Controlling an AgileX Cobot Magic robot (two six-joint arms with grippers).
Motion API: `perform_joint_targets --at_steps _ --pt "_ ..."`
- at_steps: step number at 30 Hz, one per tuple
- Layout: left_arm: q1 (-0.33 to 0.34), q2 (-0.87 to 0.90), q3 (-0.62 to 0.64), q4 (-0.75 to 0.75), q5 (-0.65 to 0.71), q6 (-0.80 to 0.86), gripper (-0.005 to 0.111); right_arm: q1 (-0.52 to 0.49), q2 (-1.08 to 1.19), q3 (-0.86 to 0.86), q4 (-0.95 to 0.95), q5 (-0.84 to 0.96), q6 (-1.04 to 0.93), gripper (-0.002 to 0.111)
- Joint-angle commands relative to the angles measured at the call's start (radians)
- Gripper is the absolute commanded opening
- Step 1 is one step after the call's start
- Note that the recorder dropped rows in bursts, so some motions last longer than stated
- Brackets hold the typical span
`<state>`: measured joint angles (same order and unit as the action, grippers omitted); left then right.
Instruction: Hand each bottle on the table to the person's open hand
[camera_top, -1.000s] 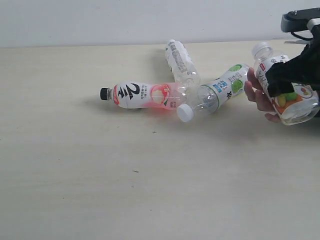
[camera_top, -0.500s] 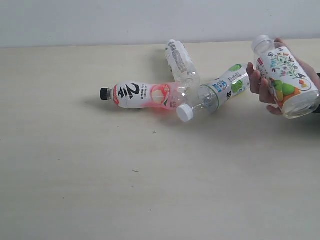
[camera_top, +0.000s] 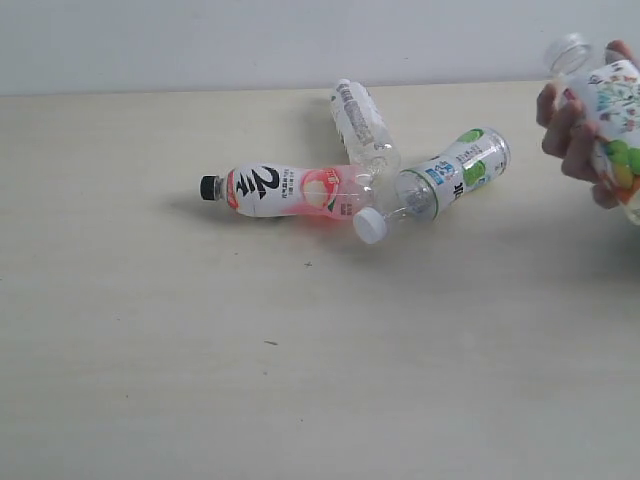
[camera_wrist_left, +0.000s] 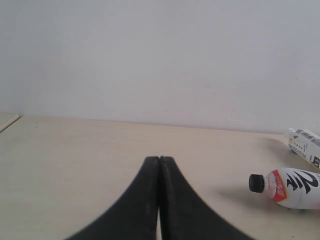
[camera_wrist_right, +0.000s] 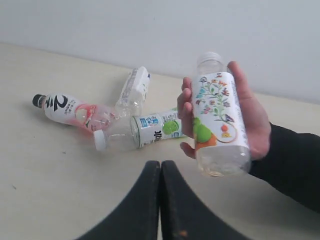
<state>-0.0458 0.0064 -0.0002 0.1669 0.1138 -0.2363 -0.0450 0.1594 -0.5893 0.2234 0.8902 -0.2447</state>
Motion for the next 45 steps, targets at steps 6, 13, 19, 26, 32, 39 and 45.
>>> perform_joint_targets --at_steps 6,13,19,26,32,39,45 --pt "-0.006 -0.006 0.000 0.007 -0.003 -0.005 0.001 -0.002 -0.159 0.116 0.082 -0.090 -0.107 0.000" --pt "-0.006 -0.006 0.000 0.007 0.004 -0.005 0.001 -0.002 -0.159 0.123 0.092 -0.103 -0.124 0.000" --pt "-0.006 -0.006 0.000 0.007 0.006 -0.005 0.001 -0.002 -0.159 0.123 0.092 -0.109 -0.124 0.000" --pt "-0.006 -0.006 0.000 0.007 0.007 -0.005 0.001 -0.002 -0.159 0.147 0.092 -0.160 -0.119 0.000" --pt "-0.006 -0.006 0.000 0.007 0.007 -0.005 0.001 -0.002 -0.159 0.155 0.079 -0.199 -0.119 0.000" --pt "-0.006 -0.006 0.000 0.007 0.007 -0.005 0.001 -0.002 -0.159 0.185 0.075 -0.252 -0.119 0.000" --pt "-0.006 -0.006 0.000 0.007 0.008 -0.005 0.001 -0.002 -0.159 0.185 0.073 -0.256 -0.119 0.000"
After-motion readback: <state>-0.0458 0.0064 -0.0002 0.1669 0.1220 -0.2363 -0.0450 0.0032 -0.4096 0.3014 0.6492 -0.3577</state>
